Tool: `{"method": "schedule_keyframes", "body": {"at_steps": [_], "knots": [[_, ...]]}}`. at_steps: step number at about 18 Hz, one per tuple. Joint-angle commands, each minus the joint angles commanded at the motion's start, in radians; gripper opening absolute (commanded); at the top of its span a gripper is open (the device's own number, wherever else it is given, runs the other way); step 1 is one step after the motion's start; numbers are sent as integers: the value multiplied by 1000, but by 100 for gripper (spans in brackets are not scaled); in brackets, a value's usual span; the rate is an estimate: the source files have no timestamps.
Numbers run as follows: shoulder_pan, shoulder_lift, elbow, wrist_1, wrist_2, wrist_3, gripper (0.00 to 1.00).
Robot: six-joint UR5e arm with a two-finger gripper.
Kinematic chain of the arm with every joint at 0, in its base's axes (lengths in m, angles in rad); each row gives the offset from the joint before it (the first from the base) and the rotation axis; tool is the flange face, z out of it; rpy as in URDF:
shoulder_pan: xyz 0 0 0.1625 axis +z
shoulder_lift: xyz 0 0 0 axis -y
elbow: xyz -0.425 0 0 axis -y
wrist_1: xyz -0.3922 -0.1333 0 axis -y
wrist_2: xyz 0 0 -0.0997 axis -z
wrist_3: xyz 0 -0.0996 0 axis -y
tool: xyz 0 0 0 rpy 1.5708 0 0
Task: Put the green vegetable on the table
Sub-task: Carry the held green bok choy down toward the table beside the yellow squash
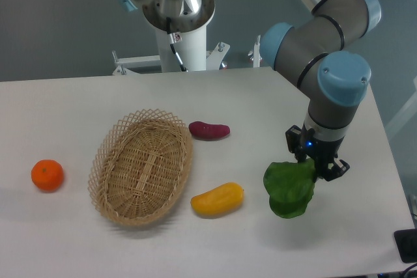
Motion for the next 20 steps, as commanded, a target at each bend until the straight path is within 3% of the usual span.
{"method": "schedule_keyframes", "body": {"at_steps": [13,20], "knots": [[-9,-6,-14,9,2,-17,49],[-46,-17,-77,86,0,-78,48]]}}
